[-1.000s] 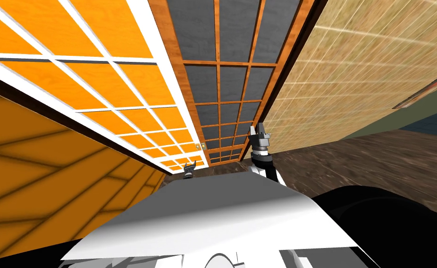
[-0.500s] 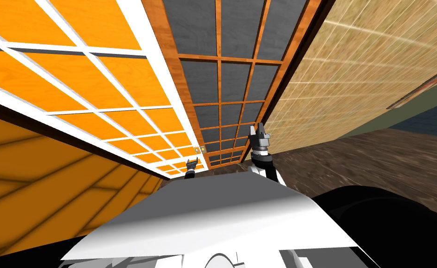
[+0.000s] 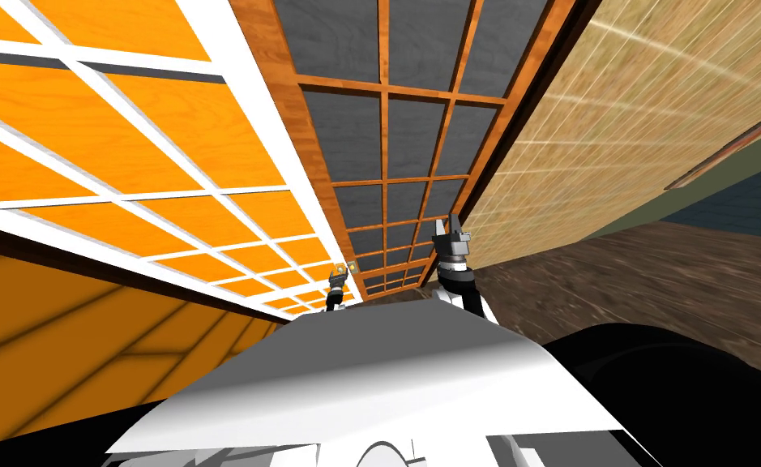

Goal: Pull the door open

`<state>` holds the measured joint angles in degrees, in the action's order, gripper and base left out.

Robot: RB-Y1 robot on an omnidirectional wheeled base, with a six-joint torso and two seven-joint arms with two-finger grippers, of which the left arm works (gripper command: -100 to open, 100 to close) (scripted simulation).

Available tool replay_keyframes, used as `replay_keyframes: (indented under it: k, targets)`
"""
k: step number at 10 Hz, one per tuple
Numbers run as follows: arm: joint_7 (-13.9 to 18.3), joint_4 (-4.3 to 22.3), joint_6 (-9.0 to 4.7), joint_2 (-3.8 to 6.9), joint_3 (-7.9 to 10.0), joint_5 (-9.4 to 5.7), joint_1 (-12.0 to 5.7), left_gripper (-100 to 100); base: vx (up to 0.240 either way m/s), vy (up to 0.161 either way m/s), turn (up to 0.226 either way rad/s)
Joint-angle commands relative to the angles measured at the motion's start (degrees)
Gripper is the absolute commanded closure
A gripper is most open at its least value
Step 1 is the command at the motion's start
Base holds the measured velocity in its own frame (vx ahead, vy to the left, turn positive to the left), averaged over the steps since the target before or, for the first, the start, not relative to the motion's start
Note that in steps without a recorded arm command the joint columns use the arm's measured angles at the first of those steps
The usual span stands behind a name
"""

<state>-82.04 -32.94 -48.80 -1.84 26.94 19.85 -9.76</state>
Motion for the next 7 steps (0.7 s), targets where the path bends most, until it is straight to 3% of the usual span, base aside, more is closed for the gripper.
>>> replay_keyframes:
  k: [1,3,4,7]
  targets:
    - [0.4,-1.9,0.71,-0.56,-0.5,0.3,0.03,-100,0.133,0.031,-0.019]
    - [0.2,-1.4,0.42,-0.61,-0.49,0.33,0.36,-100,0.006,0.004,0.01]
    - [0.2,-1.4,0.42,-0.61,-0.49,0.33,0.36,100,0.0,0.0,0.0]
    - [0.2,-1.4,0.42,-0.61,-0.49,0.33,0.36,100,0.0,0.0,0.0]
